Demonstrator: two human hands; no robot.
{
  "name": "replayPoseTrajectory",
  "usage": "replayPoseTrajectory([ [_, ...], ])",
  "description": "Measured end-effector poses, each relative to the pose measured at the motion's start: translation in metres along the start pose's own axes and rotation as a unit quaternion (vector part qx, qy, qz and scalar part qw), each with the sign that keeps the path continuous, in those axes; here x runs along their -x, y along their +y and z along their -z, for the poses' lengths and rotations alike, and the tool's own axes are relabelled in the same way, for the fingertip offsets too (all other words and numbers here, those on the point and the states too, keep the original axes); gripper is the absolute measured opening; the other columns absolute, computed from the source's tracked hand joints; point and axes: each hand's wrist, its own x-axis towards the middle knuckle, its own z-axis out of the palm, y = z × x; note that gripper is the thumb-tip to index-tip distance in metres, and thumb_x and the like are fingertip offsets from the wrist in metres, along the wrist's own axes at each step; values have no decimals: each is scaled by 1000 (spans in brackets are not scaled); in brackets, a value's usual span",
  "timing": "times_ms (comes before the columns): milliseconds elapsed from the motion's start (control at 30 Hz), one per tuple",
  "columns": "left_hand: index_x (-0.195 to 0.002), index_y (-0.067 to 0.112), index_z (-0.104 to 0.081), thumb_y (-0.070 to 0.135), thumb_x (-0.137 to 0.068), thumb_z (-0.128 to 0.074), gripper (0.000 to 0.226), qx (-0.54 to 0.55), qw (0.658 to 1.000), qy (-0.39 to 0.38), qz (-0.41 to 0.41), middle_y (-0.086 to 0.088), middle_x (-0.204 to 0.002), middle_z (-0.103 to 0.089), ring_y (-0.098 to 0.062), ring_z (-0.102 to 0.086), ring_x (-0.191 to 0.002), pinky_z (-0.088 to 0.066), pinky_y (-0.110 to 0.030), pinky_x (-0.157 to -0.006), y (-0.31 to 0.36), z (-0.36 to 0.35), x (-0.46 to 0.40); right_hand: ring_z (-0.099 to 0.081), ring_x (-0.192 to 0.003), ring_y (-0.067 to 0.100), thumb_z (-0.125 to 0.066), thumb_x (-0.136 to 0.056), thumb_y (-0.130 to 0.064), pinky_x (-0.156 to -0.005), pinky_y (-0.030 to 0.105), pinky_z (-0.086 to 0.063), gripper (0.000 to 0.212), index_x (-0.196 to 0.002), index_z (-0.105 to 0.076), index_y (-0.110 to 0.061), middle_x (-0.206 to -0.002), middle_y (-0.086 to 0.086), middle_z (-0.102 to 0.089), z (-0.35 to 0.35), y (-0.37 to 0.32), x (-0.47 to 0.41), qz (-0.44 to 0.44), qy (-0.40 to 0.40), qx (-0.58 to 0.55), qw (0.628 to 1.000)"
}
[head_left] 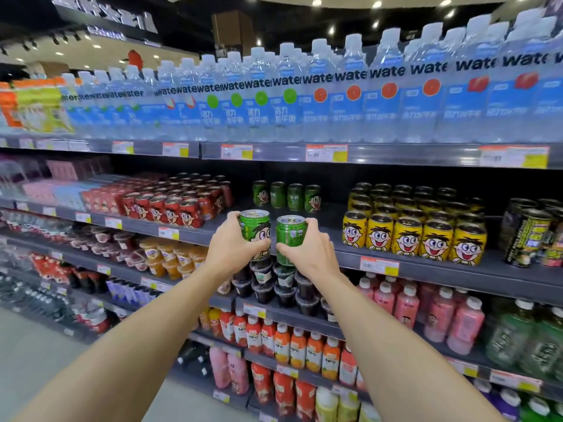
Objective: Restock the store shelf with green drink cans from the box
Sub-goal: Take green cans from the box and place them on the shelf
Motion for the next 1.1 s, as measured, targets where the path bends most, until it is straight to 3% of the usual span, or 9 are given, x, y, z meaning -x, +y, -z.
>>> replayPoseTrajectory([
  [433,-114,23,-42,46,-66,-78,64,44,999,-26,4,2,-105,-64,-15,-64,-93,-56,-40,-81,-52,-18,-68,-55,-108,33,-73,-78,-49,-76,35,-42,73,-132,-35,-19,-118,11,-60,-47,-8,-50,-35,16,20,999],
  [733,-110,26,-38,42,-66,-80,63,75,994,-74,-29,4,-103,-63,-16,-64,-94,-55,-39,-84,-111,-11,-127,-58,-104,31,-75,-76,-48,-78,37,-49,74,-132,-35,-19,-114,10,-62,-104,-38,-84,-87,61,33,994],
  [867,-120,18,-40,40,-68,-81,69,88,990,-104,-42,3,-104,-62,-18,-63,-96,-54,-39,-84,-135,-2,-157,-58,-106,31,-75,-78,-46,-76,34,-45,74,-133,-34,-20,-116,9,-62,-131,-55,-97,-108,83,47,990],
  [1100,-128,16,-40,39,-69,-79,75,114,981,-147,-59,0,-112,-62,-17,-61,-99,-53,-36,-85,-163,-3,-188,-58,-111,34,-72,-78,-54,-86,40,-46,79,-138,-33,-22,-121,10,-62,-167,-76,-111,-162,119,117,972],
])
